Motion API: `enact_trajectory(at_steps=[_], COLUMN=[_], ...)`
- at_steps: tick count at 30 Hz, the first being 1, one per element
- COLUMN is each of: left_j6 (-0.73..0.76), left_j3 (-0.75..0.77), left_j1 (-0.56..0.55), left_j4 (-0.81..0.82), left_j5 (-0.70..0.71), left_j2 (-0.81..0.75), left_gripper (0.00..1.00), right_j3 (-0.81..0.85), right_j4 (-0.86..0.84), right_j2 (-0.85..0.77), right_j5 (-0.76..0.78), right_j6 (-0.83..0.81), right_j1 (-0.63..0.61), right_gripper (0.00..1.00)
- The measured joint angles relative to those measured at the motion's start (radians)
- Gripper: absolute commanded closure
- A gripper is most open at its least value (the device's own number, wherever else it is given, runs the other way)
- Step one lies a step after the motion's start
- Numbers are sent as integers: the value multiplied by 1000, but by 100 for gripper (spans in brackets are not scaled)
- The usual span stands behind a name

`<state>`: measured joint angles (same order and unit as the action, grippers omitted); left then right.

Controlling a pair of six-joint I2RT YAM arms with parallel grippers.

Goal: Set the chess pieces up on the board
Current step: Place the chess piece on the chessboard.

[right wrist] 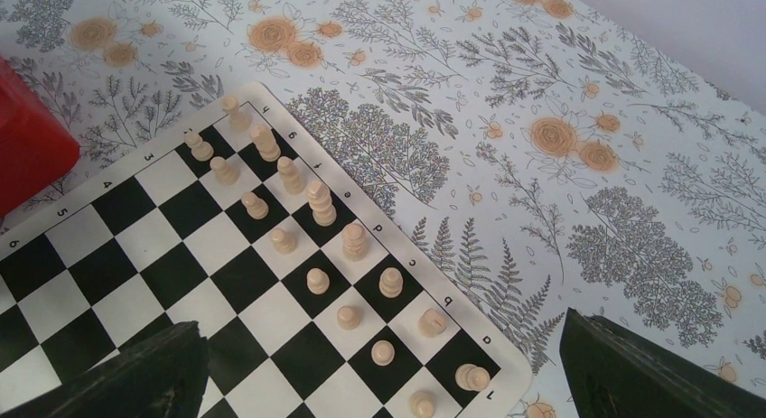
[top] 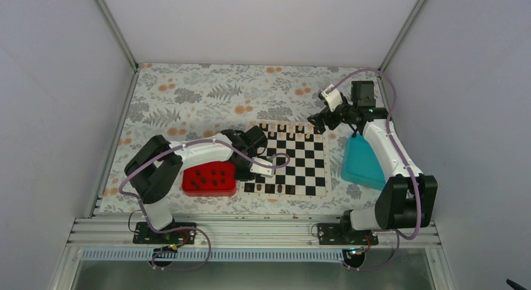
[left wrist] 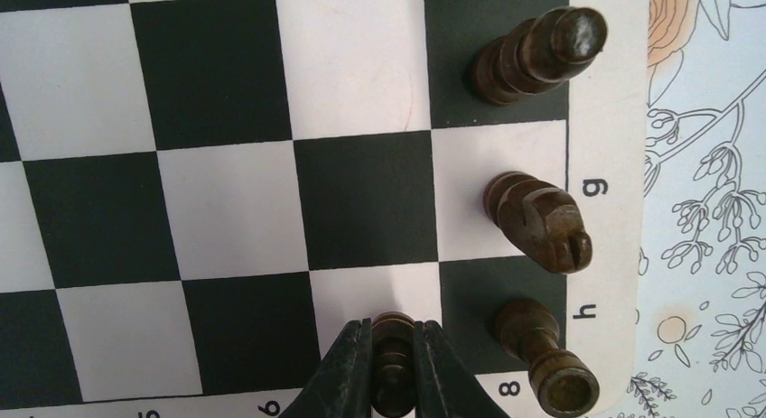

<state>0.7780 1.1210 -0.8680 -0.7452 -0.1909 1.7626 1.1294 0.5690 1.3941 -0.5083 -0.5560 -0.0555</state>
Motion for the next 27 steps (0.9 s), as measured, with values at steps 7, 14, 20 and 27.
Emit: enact_trajectory(at_steps=[7,14,20,27], left_j6=[0,0,0,-1], left_j3=[-11,-14,-14,-2], left_j1=[0,0,0,0], left_j4=[16,20,27,-18], left_j5=[3,8,15,18], left_j2=[1,5,6,3], left_gripper=[89,84,79,76], right_j3=[0,0,0,0], right_j4=[0,0,0,0], right_j2=[0,0,0,0], right_j5=[0,0,0,-3], right_j6=[0,0,0,0], right_j1=[0,0,0,0], right_gripper=[0,0,0,0])
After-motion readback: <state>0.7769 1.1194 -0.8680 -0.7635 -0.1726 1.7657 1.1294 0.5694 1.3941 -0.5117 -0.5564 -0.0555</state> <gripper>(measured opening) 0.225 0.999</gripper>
